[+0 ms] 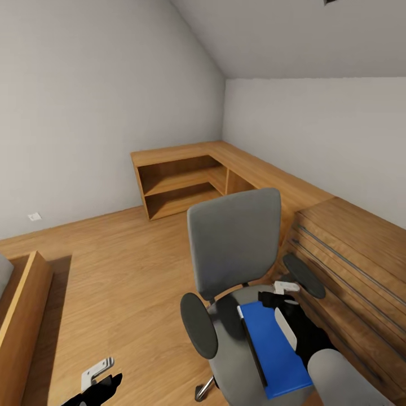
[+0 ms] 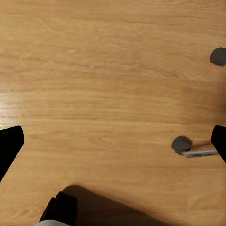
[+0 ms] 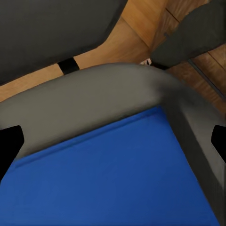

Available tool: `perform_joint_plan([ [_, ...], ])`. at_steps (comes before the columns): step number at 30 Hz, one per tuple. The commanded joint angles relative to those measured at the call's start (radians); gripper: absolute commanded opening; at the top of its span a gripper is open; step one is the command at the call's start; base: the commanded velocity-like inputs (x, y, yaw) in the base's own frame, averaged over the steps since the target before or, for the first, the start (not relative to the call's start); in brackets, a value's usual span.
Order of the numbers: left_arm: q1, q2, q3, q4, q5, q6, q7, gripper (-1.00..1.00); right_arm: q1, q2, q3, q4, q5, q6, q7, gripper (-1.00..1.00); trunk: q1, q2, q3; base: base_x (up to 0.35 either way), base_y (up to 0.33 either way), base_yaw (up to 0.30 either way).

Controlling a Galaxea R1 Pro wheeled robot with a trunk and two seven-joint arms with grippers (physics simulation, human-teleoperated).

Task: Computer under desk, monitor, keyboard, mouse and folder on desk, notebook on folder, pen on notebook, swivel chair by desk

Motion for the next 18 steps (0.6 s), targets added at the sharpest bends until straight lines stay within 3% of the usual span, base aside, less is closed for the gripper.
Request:
perform_joint_plan([
  [1, 0.0, 0.0, 0.003, -0.001, 0.008, 0.006, -0.001, 1.0, -0.004, -0.001, 0.004, -0.002, -0.01, 0.011, -0.01, 1.0, 0.0, 0.0, -0.001, 0.0, 0.0, 0.0],
  [18, 0.0, -0.001, 0.005, 0.0, 0.008, 0.005, -0.002, 1.0, -0.038, -0.001, 0.002, 0.001, -0.017, 0.106, -0.036, 1.0, 0.0, 0.0, -0.001, 0.0, 0.0, 0.0],
])
